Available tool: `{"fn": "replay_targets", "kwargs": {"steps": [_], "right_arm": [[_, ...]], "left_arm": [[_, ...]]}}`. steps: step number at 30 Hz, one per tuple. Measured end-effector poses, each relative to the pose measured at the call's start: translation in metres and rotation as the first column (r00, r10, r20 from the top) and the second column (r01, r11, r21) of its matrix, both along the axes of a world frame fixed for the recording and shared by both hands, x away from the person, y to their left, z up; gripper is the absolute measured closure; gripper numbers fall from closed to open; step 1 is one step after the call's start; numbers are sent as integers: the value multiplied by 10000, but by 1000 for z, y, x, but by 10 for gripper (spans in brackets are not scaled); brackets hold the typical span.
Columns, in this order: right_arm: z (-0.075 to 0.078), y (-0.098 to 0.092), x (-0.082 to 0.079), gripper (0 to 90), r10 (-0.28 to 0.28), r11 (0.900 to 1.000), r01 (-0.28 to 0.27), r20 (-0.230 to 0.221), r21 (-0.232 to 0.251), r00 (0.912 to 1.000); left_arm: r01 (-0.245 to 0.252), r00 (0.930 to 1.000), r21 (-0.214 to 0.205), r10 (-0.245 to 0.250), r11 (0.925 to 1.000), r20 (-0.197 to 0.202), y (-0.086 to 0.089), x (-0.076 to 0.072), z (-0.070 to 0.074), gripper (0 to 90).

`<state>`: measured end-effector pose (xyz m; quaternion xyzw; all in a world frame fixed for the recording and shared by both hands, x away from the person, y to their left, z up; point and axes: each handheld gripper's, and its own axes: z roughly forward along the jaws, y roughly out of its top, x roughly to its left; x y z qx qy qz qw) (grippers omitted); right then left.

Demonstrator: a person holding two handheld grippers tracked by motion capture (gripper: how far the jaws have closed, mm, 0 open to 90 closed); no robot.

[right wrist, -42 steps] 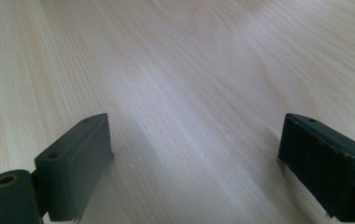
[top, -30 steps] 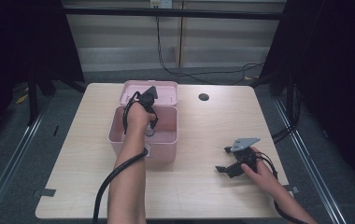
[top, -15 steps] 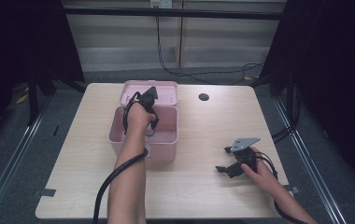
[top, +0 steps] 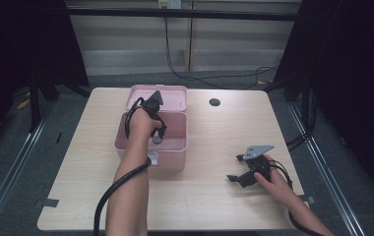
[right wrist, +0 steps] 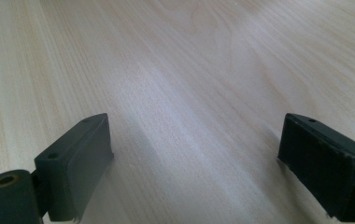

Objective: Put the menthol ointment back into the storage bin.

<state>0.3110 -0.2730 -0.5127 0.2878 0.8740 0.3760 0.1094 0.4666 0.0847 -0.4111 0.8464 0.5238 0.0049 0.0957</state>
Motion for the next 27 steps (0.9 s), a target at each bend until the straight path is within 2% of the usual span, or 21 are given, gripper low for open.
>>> {"fn": "replay_targets", "kwargs": {"steps": [6,10,14,21,27], "right_arm": [[0,0,0,90,-9,10000,9,-5,4,10000],[0,0,0,90,-3,10000,3,-3,0,10000],[0,0,0,90,2,10000,-2,-3,0,10000],[0,0,0,90,1,10000,-1,-3,-4,10000],[0,0,0,90,3,10000,-3,-5,1,10000]], "left_arm": [[35,10000,-115,-35,9999,0,6,-4,10,305],[417,9987,-83,-419,9991,-297,9,-7,16,274],[526,9985,-190,-529,9984,-164,11,-12,25,271],[781,9966,-218,-786,9967,-248,16,-20,38,270],[960,9952,-201,-964,9952,-197,23,-27,54,271]]}}
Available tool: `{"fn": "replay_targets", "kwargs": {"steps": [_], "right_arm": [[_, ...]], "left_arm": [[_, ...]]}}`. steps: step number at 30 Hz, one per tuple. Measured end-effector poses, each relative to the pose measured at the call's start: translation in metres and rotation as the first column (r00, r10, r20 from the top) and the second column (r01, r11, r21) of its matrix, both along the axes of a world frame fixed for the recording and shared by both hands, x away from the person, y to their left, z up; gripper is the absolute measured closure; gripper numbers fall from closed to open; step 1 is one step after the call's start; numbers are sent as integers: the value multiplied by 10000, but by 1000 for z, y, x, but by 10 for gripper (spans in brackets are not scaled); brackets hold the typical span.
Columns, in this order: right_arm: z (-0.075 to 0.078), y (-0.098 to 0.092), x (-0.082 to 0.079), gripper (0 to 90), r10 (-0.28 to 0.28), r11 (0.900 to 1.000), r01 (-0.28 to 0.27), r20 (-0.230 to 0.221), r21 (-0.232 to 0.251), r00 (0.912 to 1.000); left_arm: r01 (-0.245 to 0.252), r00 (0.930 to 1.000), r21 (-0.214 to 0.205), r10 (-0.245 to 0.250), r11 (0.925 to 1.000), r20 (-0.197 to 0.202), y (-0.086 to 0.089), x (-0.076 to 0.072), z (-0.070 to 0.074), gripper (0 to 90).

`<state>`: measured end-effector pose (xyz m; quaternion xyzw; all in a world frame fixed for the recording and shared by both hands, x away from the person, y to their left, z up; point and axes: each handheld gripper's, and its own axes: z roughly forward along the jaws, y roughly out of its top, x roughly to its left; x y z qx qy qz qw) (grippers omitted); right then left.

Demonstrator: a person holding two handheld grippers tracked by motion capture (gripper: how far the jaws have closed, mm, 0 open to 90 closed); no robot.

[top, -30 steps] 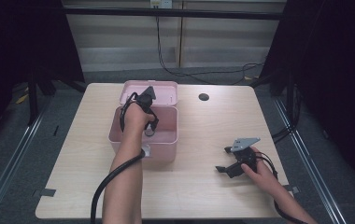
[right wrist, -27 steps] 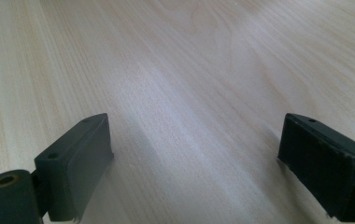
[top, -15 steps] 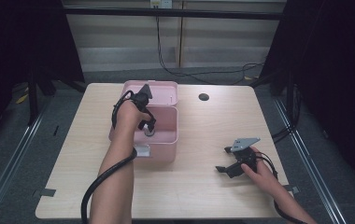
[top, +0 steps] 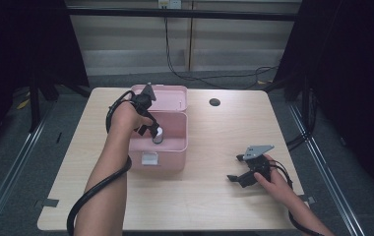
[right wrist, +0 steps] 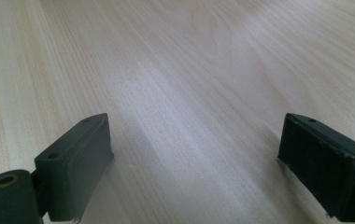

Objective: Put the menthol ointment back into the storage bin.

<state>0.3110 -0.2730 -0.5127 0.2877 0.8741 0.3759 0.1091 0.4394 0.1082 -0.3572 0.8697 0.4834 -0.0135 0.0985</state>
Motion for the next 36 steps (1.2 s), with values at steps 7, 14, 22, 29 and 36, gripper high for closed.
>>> {"fn": "replay_targets", "kwargs": {"steps": [7,14,22,29,36], "right_arm": [[0,0,0,90,1,10000,-1,0,-2,10000],[0,0,0,90,-1,10000,1,1,-1,10000],[0,0,0,90,1,10000,-1,0,0,10000],[0,0,0,90,1,10000,-1,-1,1,10000],[0,0,0,90,2,10000,-2,-2,1,10000]], "left_arm": [[176,9998,-95,-175,9998,100,5,-8,16,270],[220,9997,-193,-222,9996,-53,14,-17,24,270],[163,9999,-234,-164,9996,-33,31,-25,33,270],[-17,10000,-319,19,9995,65,46,-31,37,270],[-237,9996,-404,243,9989,149,59,-38,41,270]]}}
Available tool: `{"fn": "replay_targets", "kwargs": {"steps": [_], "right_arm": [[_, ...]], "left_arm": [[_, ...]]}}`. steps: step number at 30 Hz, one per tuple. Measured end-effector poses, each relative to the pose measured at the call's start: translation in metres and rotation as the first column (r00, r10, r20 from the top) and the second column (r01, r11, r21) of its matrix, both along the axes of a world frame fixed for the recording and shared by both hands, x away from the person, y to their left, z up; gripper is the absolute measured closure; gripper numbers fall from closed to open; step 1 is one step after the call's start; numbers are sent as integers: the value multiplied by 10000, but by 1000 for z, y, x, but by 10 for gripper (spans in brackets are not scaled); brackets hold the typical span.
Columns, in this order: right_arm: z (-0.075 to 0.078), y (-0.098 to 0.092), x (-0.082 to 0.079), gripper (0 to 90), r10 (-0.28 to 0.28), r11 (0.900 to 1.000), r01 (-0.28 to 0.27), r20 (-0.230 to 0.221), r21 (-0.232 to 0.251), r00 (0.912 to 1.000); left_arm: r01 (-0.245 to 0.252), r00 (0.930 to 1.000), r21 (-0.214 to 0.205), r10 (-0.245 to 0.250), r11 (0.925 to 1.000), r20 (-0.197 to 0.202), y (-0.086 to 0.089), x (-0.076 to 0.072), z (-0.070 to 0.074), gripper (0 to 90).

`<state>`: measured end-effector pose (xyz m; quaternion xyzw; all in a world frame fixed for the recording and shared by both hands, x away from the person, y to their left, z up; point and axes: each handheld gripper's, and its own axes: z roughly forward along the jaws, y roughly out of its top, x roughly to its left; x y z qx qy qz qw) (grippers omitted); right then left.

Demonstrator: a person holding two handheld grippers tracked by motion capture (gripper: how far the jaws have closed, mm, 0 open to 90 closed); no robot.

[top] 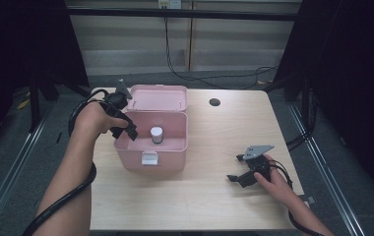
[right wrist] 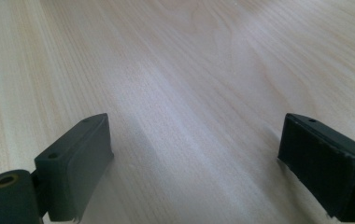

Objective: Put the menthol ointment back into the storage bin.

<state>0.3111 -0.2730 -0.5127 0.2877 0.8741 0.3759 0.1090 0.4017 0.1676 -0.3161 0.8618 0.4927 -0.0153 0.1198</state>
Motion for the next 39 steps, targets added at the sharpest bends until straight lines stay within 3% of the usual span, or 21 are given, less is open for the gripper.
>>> {"fn": "replay_targets", "kwargs": {"steps": [22,39], "right_arm": [[0,0,0,90,-34,10000,34,-6,2,10000],[0,1,0,90,-60,10000,60,24,2,10000]], "left_arm": [[-716,9970,-323,725,9969,279,52,-25,-7,270],[-938,9938,-723,978,9930,537,81,-43,-37,246]]}}
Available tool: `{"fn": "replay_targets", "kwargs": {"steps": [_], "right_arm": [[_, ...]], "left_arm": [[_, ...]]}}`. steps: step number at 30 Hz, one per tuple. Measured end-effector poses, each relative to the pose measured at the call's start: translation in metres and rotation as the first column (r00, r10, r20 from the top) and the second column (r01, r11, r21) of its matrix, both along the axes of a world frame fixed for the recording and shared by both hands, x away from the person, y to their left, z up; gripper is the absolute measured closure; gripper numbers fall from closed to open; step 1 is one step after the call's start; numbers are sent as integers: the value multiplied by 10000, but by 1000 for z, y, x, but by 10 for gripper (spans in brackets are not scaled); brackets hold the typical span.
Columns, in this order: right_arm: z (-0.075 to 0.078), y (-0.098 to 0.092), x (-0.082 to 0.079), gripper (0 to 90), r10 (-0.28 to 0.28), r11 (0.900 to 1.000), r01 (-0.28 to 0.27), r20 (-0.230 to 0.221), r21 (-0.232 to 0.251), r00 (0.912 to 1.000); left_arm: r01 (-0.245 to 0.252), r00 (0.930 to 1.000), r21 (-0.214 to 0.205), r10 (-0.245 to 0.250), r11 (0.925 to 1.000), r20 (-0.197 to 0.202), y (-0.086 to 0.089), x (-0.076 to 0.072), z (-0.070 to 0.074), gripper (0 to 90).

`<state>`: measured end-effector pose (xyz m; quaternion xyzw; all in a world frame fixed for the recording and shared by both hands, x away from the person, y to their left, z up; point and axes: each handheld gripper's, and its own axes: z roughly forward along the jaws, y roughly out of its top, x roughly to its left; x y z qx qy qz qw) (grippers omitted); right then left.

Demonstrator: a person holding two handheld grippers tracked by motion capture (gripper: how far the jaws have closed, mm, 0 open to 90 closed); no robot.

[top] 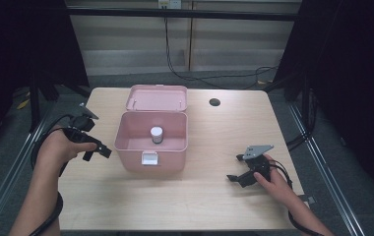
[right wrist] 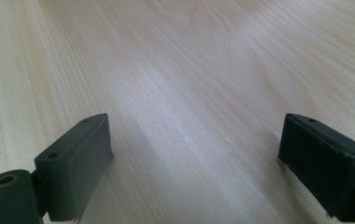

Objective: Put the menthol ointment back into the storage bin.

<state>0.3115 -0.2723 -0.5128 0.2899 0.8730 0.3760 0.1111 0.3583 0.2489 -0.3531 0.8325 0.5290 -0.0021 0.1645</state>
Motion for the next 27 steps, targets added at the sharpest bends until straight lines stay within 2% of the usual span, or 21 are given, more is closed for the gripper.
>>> {"fn": "replay_targets", "kwargs": {"steps": [6,15,27], "right_arm": [[0,0,0,90,-1,10000,1,0,4,10000],[0,0,0,90,0,10000,0,-42,-7,10000],[0,0,0,90,0,10000,0,-40,-9,10000]], "left_arm": [[94,9999,-132,-93,9999,39,2,-5,-16,239],[191,9998,-108,-191,9998,54,0,-10,-43,230],[278,9992,-158,-273,9995,287,-2,-15,-68,220]]}}
